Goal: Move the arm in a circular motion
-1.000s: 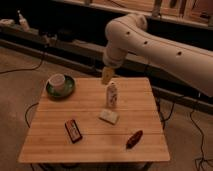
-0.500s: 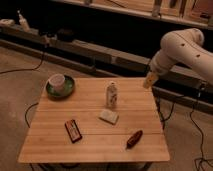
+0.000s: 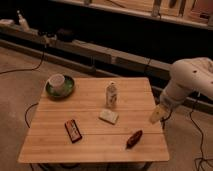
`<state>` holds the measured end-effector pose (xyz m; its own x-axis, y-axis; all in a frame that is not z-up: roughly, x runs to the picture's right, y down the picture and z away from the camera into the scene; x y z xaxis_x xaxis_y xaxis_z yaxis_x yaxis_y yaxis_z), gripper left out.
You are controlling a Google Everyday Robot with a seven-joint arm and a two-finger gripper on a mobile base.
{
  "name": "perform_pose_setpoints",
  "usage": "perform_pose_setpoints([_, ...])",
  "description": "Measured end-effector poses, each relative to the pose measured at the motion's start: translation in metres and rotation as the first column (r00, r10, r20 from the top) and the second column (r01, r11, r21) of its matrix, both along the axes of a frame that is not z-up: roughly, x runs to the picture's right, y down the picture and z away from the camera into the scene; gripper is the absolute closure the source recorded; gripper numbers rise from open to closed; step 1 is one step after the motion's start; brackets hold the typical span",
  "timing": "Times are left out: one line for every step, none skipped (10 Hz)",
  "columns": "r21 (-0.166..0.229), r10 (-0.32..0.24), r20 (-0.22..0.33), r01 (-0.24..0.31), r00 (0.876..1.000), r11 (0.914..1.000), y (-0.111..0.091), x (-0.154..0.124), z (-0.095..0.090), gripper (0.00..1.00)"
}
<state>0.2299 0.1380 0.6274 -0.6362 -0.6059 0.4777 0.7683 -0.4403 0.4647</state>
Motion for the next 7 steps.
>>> perform_pose_setpoints([-0.034,-0.043,0.029,0.044,0.999,0.9984,0.014,-0.052,-0.021,0.20])
perform_pose_setpoints([-0.058,-0.076,0.041,0.079,0.996,0.9952,0.028,-0.081,-0.037,0.20])
perform_pose_setpoints([-0.079,-0.114,0.047,0.118,0.992,0.9899,0.043,-0.107,-0.053,0.20])
perform_pose_setpoints([-0.086,-0.163,0.065,0.168,0.985,0.9820,0.053,-0.137,-0.067,0.20])
perform_pose_setpoints([-0.072,-0.221,0.105,0.229,0.970,0.9709,0.055,-0.172,-0.078,0.20])
perform_pose_setpoints([-0.052,-0.254,0.136,0.263,0.958,0.9635,0.052,-0.193,-0.083,0.20])
perform_pose_setpoints([-0.018,-0.291,0.181,0.299,0.939,0.9541,0.043,-0.221,-0.086,0.20])
